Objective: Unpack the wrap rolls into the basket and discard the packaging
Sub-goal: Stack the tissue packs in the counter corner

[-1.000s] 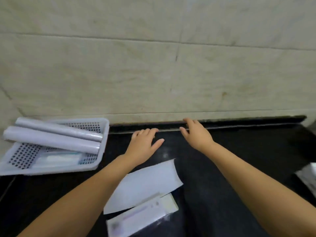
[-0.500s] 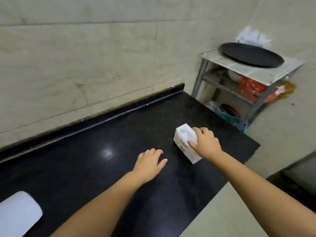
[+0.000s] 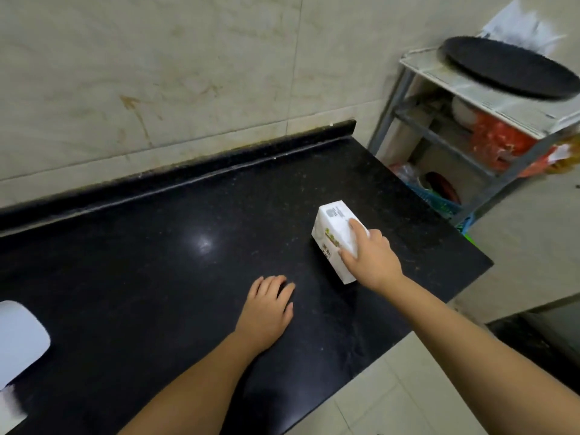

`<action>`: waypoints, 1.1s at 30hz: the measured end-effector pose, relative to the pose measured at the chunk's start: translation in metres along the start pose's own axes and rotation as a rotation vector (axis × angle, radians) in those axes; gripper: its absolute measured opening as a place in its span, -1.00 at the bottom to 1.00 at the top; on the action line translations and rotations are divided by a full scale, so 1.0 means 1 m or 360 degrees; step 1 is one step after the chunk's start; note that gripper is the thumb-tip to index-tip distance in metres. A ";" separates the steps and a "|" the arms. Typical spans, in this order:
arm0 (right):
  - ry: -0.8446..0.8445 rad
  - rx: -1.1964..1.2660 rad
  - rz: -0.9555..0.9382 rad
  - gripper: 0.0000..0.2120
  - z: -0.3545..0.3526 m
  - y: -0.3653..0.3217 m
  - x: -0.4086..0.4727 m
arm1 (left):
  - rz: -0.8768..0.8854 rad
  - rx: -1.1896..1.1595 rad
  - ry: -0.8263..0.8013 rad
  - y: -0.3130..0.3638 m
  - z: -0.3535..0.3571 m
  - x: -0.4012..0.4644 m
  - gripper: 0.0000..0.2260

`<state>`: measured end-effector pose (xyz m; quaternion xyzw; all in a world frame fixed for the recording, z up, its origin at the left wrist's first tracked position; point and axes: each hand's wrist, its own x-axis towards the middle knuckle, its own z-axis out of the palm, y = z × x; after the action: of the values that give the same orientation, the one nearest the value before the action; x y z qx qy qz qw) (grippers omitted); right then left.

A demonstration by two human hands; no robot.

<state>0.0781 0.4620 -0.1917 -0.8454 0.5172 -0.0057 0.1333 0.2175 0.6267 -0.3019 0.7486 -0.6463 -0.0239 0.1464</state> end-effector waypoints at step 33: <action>-0.1105 0.0325 -0.1739 -0.34 0.174 -0.643 -0.442 | -0.2431 0.0011 0.0706 -0.226 -0.291 -0.717 -0.72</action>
<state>0.4599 1.1638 -0.1545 -0.9223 -0.0630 0.1516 0.3500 0.3830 1.4077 -0.1903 0.9725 0.0898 0.0340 0.2124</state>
